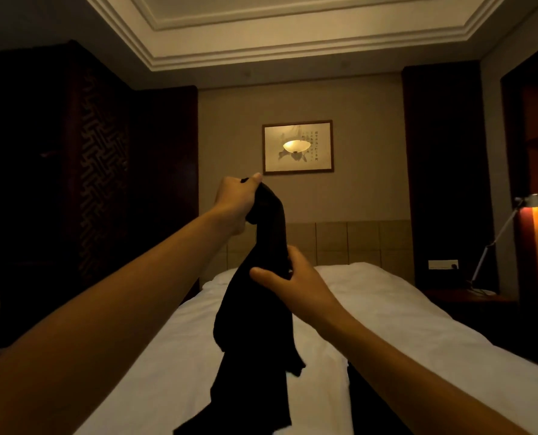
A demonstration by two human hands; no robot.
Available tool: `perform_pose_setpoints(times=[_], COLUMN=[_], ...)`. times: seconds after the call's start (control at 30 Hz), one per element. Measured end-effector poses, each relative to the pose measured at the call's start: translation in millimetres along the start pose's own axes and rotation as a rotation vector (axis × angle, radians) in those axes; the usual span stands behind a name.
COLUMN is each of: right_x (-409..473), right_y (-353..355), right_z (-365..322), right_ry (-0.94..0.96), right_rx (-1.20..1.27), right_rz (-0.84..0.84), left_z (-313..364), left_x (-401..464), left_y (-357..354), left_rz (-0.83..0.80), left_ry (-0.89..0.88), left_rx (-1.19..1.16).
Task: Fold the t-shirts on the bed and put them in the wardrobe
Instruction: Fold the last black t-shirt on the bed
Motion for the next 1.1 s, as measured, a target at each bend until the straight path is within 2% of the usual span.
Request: perform_pose_setpoints(times=[0.1, 0.17, 0.27, 0.4, 0.47, 0.6, 0.67, 0.77, 0.83, 0.97, 1.1], right_x=[8, 14, 23, 48, 61, 76, 86, 95, 98, 103, 105], right_y=[5, 17, 40, 71, 79, 86, 84, 77, 69, 65, 64], right_z=[10, 15, 14, -3, -17, -42, -52, -62, -69, -73, -54], right_ry=[0.021, 0.004, 0.083, 0.127, 0.07, -0.15, -0.138, -0.131, -0.127, -0.081, -0.133], right_rx=[-0.069, -0.03, -0.076, -0.169, -0.169, -0.018, 0.017, -0.063, -0.1, -0.145, -0.221], right_rz=[0.058, 0.073, 0.152, 0.291, 0.274, 0.188, 0.133, 0.104, 0.093, 0.159, 0.132], left_z=[0, -1, -3, -14, -23, -34, -38, -41, -48, -59, -62], left_x=[2, 9, 18, 22, 24, 11, -3, -37, -54, -76, -76], left_y=[6, 12, 29, 44, 47, 40, 26, 3, -11, -27, -34], left_rz=[0.04, 0.072, 0.117, 0.102, 0.053, -0.091, -0.262, -0.551, -0.677, -0.747, -0.743], left_ry=[-0.007, -0.05, -0.141, -0.323, -0.332, -0.307, -0.259, -0.121, -0.06, 0.061, 0.06], left_rx=[-0.009, 0.018, 0.07, 0.298, 0.416, 0.651, 0.543, 0.225, 0.069, -0.065, -0.009])
Point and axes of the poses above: each hand's wrist, its own x-axis towards the middle knuckle, its own y-axis out of the back of the hand, z = x × y, the point moved 4 cm from there along x, towards the middle knuckle, and after that the axes turned 13 degrees about z, right-handed, at the moved point
